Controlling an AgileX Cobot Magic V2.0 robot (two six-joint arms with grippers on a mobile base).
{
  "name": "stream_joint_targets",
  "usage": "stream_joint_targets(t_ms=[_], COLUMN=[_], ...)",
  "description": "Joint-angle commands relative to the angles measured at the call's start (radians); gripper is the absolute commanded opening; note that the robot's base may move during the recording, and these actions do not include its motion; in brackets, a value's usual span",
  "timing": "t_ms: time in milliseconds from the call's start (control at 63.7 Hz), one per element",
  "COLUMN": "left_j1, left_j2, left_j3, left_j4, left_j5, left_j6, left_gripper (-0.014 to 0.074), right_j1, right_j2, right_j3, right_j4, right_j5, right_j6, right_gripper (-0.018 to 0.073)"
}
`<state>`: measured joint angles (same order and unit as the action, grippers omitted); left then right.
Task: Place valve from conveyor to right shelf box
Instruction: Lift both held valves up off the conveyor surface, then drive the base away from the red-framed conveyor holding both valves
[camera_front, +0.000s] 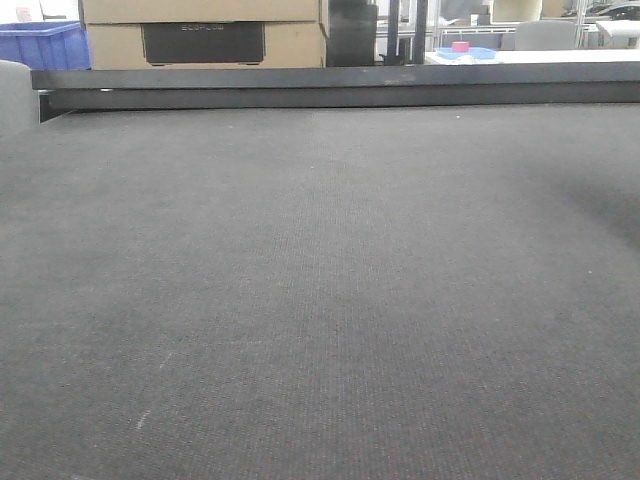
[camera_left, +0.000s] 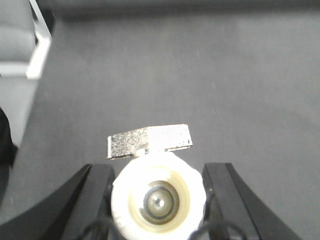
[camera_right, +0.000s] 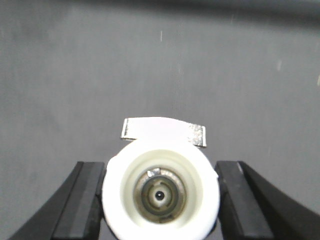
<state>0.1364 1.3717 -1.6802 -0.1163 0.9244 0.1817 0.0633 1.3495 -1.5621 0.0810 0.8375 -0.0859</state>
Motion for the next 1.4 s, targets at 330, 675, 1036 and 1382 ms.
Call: stream_joint_targets(t_ms=[330,675,1036,1382], left_j1=[-0.003,-0.003,-0.003,-0.003], left_j2=[-0.012,-0.012,-0.012,-0.012], left_j3=[-0.01,-0.01,-0.01,-0.01], left_j4=[-0.014,-0.014,-0.014,-0.014], left_j5=[-0.104,-0.104,-0.105,-0.105], left_j6=[-0.009,-0.009,-0.009,-0.009], left_gripper=[-0.0111,-0.0111,-0.0111,-0.0111], right_j1=[0.002,0.002,0.002,0.002], right_j2=[-0.016,-0.016,-0.016,-0.016], right_j3=[-0.02,-0.02,-0.02,-0.02], right_j4=[0.002,0.002,0.002,0.002], right_j5=[-0.169,-0.176,-0.178,-0.18], right_j6=[-0.009,-0.009,-0.009,-0.009], right_gripper=[-0.0154,-0.0154,-0.0154,-0.0154])
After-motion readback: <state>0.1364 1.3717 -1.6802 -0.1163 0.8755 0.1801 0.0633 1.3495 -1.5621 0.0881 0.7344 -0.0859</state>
